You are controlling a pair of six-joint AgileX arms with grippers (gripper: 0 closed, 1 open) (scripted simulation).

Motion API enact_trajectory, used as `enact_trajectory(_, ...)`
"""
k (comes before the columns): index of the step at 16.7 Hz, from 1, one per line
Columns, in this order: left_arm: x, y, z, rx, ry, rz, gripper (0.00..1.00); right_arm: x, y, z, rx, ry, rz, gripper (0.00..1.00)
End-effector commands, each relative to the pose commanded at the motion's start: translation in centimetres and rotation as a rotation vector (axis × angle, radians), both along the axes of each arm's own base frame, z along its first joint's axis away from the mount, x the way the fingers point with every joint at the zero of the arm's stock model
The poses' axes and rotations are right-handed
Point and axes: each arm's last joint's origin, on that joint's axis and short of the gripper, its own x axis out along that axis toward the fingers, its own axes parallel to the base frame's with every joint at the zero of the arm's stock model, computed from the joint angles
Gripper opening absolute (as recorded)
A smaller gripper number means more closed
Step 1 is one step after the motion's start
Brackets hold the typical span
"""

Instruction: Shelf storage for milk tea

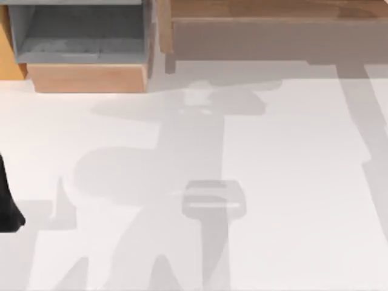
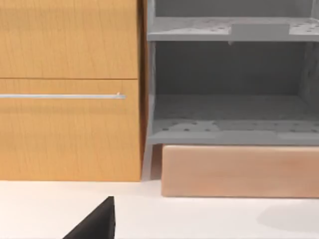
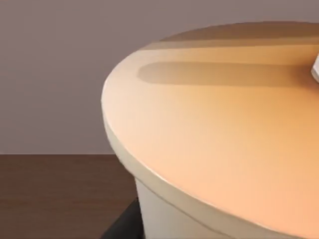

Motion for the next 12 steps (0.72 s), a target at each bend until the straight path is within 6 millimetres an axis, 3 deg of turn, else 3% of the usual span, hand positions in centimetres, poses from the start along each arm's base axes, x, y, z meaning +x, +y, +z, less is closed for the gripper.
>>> enact_trajectory(7,0.0,0.0,0.0,0.0,0.0,0.0,1.0,-2.9,5.4,-1.7,0.031,-0.048,0.22,0.0)
enact_trajectory(9,0.0,0.0,0.0,0.0,0.0,0.0,1.0,-2.4,5.1,-1.7,0.036,-0.06,0.207,0.0)
enact_trajectory(12,0.0,0.0,0.0,0.0,0.0,0.0,1.0,-0.2,2.4,-1.8,0.029,-0.049,0.099,0.0)
